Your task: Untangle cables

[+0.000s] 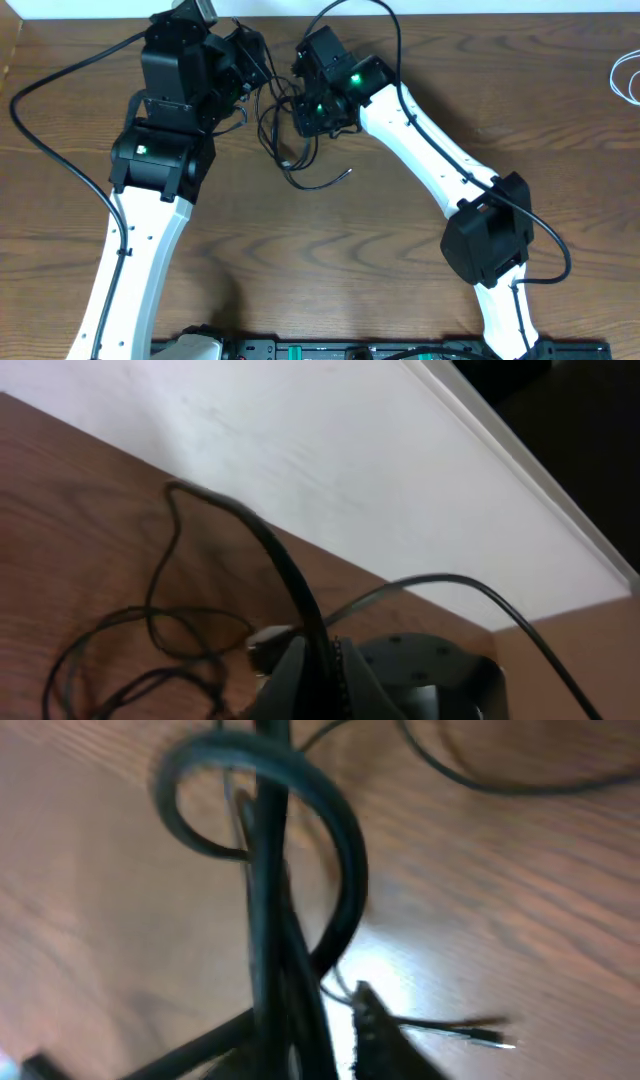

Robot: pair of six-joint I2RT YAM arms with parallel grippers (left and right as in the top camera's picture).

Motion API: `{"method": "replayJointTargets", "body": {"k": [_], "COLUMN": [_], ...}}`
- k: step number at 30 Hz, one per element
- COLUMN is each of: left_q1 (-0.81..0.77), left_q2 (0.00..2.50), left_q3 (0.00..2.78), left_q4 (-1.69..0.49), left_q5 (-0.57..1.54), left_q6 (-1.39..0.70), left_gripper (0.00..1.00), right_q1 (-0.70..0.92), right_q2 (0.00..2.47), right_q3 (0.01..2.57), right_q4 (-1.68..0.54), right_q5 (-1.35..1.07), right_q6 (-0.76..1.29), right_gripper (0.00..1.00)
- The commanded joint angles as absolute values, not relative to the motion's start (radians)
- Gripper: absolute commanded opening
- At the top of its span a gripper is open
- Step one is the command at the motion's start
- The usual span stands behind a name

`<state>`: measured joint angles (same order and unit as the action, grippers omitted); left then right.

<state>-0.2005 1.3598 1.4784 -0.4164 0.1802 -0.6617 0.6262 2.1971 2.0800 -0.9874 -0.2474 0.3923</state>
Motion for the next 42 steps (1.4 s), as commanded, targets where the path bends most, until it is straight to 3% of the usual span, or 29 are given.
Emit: {"method": "replayJointTargets", "body": {"k": [1, 13, 25, 33, 42], "left_q1": [-0.149, 0.086, 0.199, 0.174, -0.009], "left_q2": [1.297, 1.152, 1.156, 1.225, 1.396], "left_q3": [1.488, 1.488, 1.488, 1.488, 1.488], "left_q4": [-0.410, -0.464, -0.606, -0.849, -0.984], "left_q5": [0.175, 0.175, 0.227, 0.361, 0.493], "left_q6": [-0.676, -0.674, -0.613, -0.553, -0.386], "left_gripper": [0.07, 0.07, 0.07, 0.07, 0.07], "right_q1": [0.570, 0.295, 0.080, 0.062, 0.125], "right_q2": [2.207, 2.207, 2.210, 2.210, 2.208], "right_q3": [2.074, 2.068, 2.023, 1.970, 1.970], "right_q4": [-1.003, -1.110, -1.156, -1.137, -1.114], "right_q5": [-0.146, -0.103, -0.084, -0.370, -0.396], "right_q6": [0.396, 0.285, 0.193, 0.027, 0.028], "right_gripper": [0.02, 0.01, 0.01, 0.01, 0.01]}}
